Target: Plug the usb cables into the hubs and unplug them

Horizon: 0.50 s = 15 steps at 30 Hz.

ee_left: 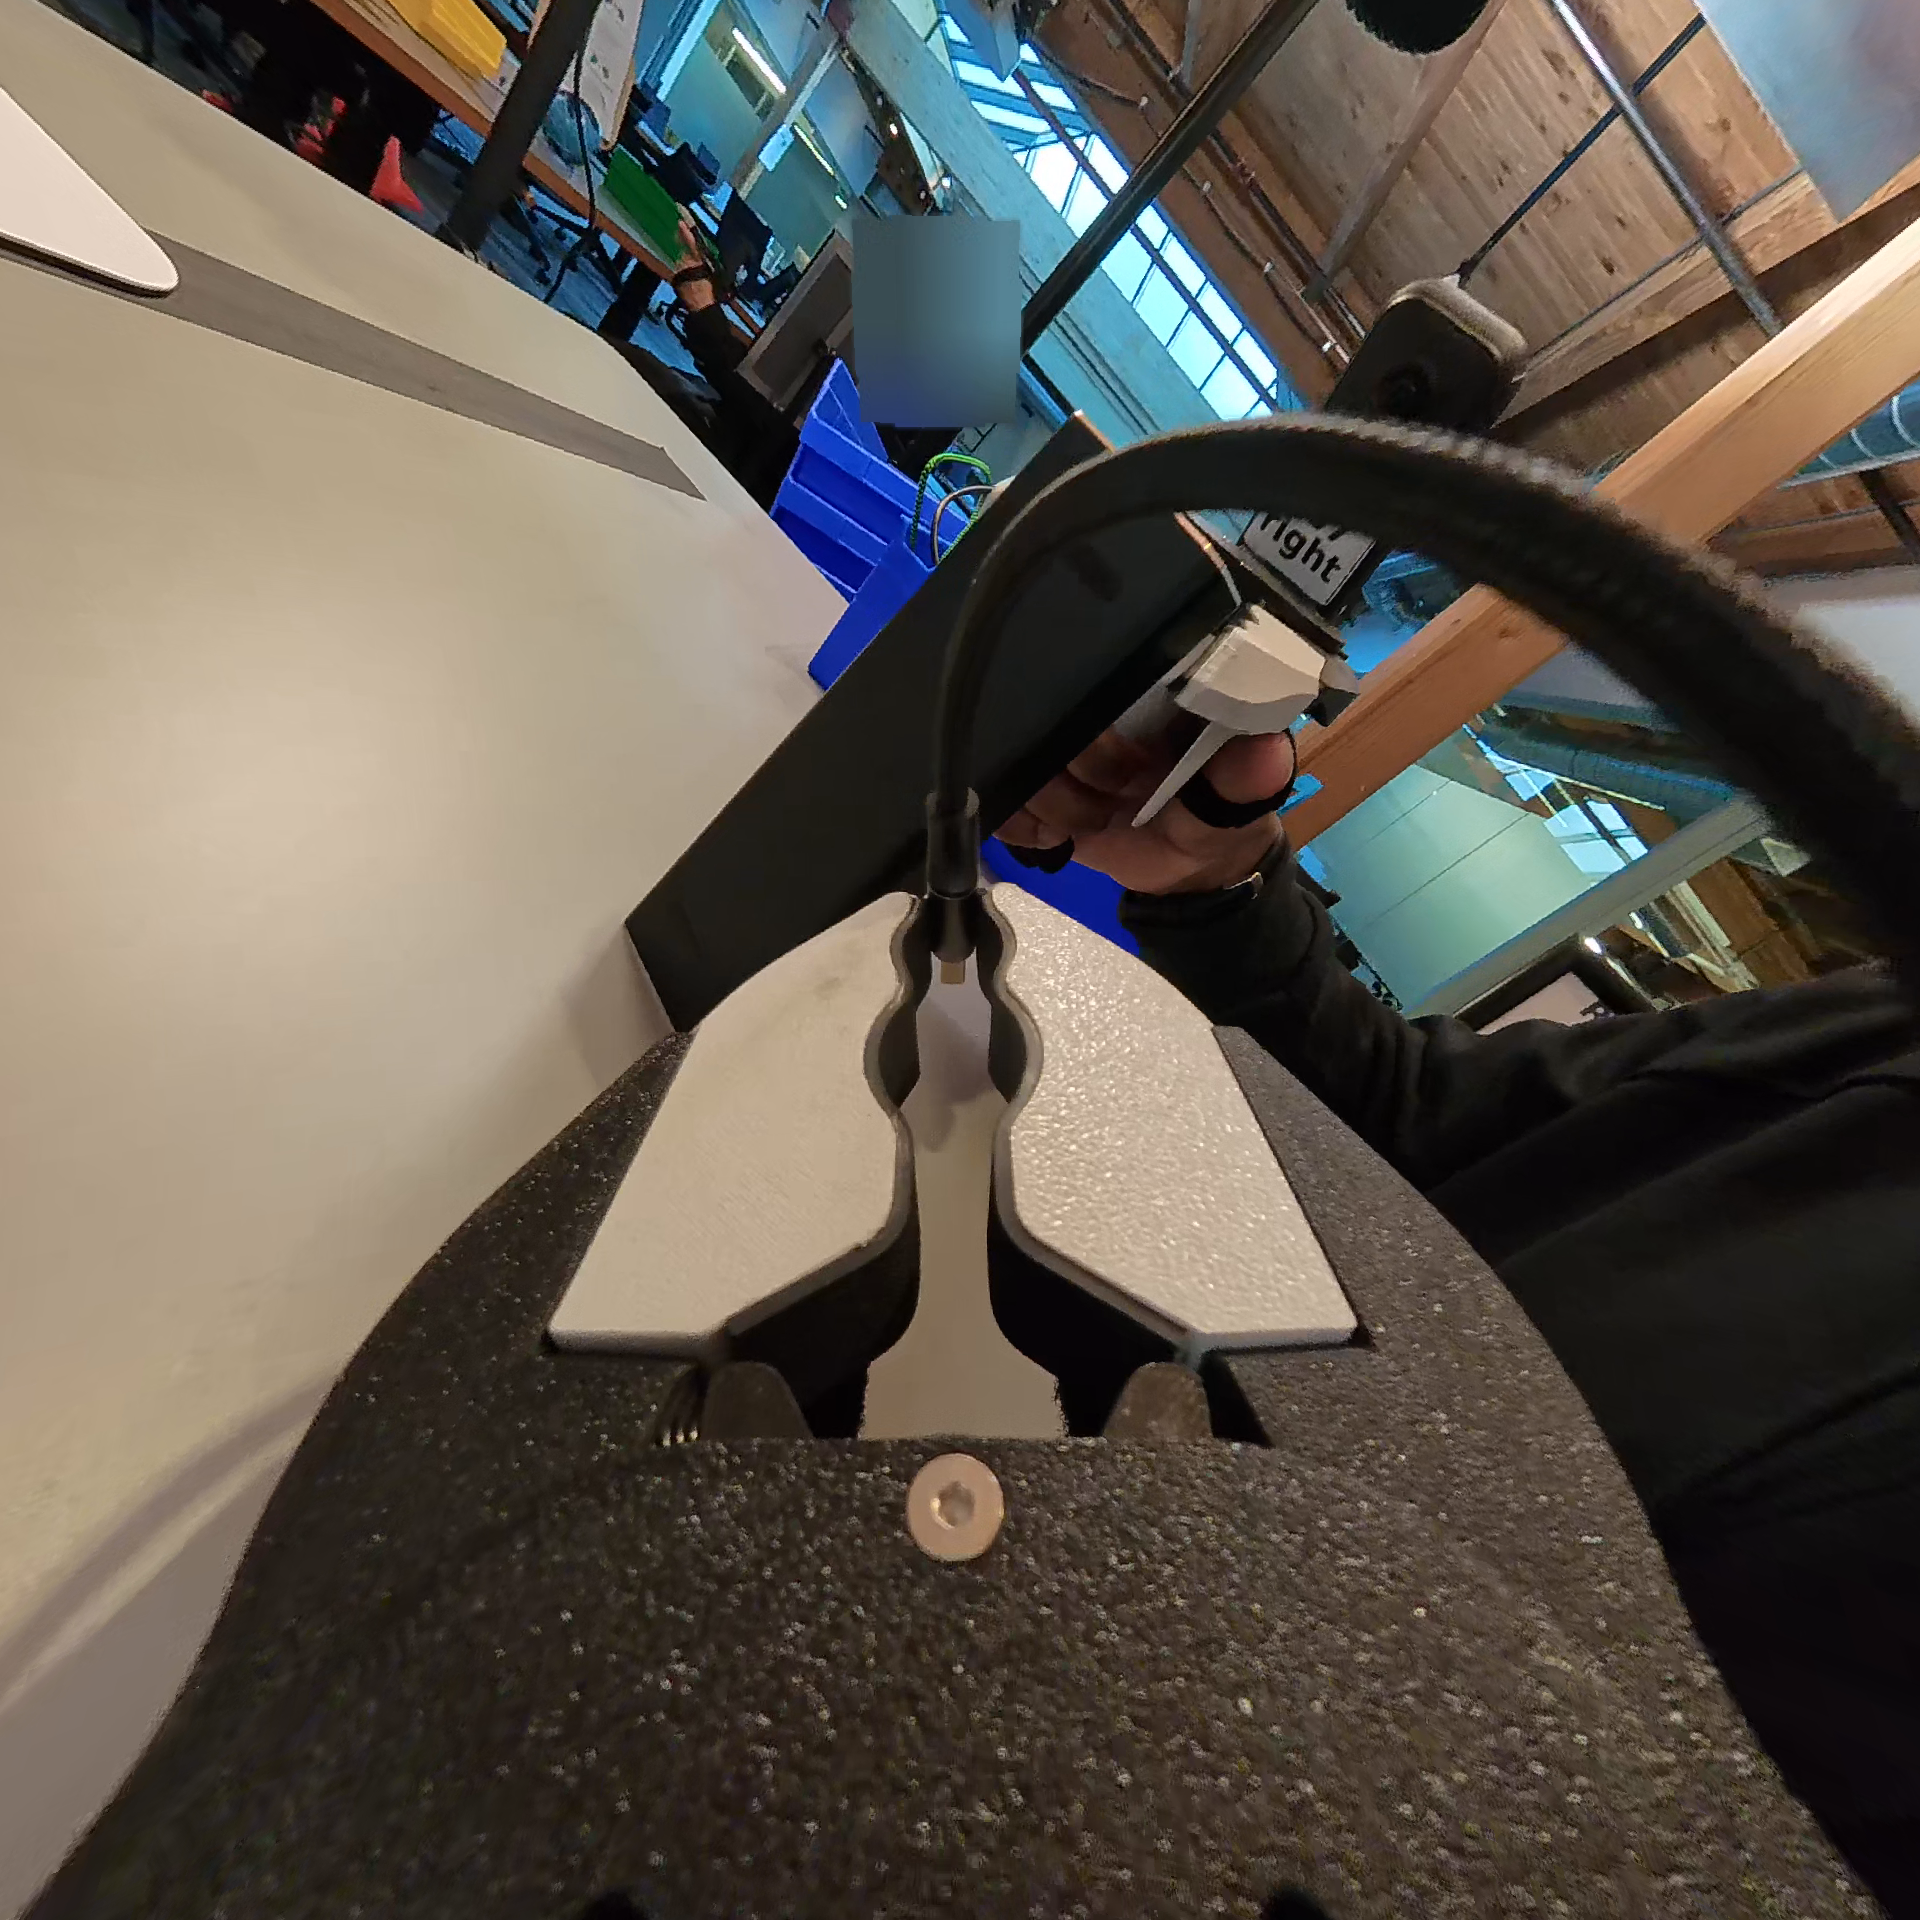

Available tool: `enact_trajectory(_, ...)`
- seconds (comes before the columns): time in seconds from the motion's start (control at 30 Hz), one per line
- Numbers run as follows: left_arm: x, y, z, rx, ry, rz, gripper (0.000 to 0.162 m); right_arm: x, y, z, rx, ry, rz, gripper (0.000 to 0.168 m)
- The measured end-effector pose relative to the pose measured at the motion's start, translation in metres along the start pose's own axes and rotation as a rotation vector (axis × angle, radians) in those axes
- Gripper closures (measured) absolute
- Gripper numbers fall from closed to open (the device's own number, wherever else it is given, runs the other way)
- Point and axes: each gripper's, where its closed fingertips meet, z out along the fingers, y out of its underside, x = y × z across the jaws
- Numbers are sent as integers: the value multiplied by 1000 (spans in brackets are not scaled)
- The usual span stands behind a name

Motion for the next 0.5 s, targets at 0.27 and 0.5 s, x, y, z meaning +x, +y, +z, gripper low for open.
enact_trajectory(0.27,7,7,-12,10,65,-220,154,-14,14,-32,28,60,-102,112)
enact_trajectory(0.5,40,10,-17,133,298,-490,154,-57,50,-37,11,69,-307,123)
